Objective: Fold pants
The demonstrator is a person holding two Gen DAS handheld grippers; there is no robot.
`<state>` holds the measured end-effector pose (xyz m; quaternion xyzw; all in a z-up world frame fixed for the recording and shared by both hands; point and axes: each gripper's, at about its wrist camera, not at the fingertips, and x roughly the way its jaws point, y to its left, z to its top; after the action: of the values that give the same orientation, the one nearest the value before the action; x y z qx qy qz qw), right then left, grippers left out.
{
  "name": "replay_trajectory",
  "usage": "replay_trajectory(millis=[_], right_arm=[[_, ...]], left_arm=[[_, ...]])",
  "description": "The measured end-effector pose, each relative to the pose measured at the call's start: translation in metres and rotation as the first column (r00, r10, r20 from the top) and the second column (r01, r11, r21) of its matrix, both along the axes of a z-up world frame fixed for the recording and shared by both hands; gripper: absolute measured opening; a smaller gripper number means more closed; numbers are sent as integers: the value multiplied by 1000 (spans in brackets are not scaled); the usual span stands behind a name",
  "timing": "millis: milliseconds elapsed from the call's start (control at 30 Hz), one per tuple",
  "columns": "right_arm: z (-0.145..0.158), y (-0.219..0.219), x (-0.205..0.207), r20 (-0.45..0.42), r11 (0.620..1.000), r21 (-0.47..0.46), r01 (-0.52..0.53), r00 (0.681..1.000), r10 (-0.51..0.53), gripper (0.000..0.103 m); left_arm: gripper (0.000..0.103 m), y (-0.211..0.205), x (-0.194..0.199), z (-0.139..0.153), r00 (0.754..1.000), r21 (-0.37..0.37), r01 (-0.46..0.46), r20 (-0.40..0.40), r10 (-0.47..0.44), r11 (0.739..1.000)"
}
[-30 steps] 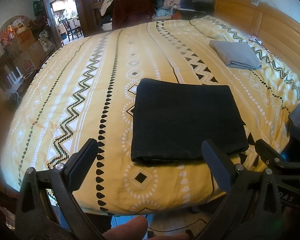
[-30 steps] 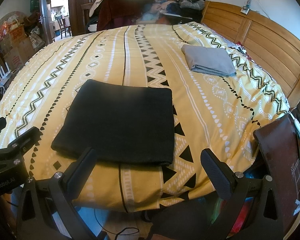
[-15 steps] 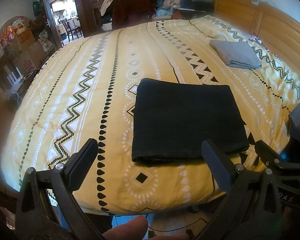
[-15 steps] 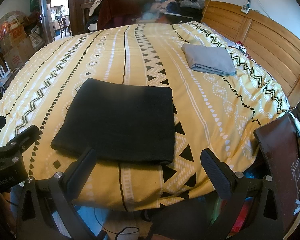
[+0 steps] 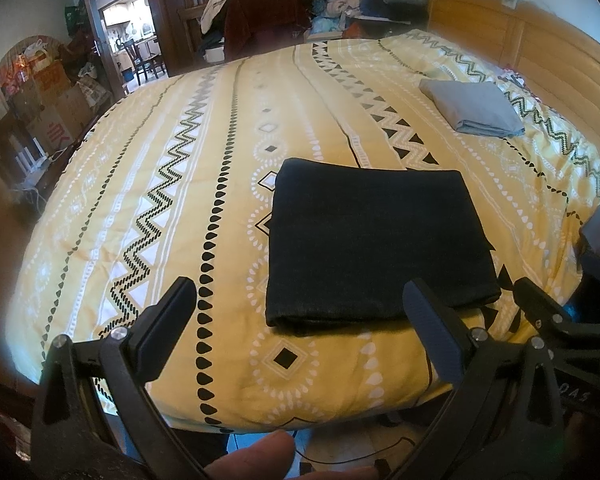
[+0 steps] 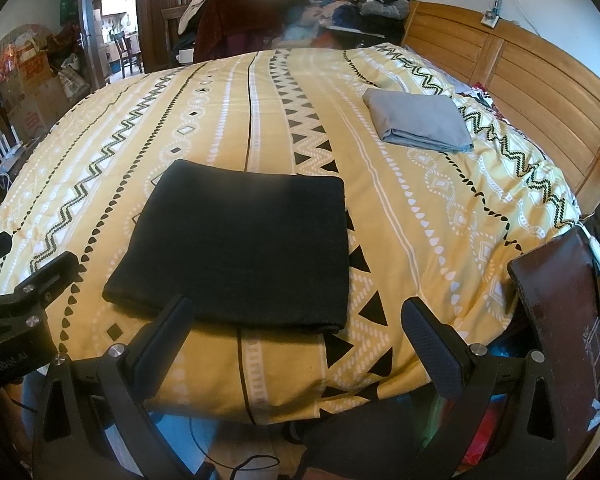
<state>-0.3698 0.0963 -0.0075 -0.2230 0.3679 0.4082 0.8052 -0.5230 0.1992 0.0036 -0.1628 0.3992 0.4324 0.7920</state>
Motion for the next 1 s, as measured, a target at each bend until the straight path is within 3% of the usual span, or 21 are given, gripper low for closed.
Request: replay_trajectory(millis=[1000], right_arm=[[14,-2,-3,5,999,34,0,1000,0,103]], left_arm=[[103,-5,3,5,999,95,-22,-45,26,995]])
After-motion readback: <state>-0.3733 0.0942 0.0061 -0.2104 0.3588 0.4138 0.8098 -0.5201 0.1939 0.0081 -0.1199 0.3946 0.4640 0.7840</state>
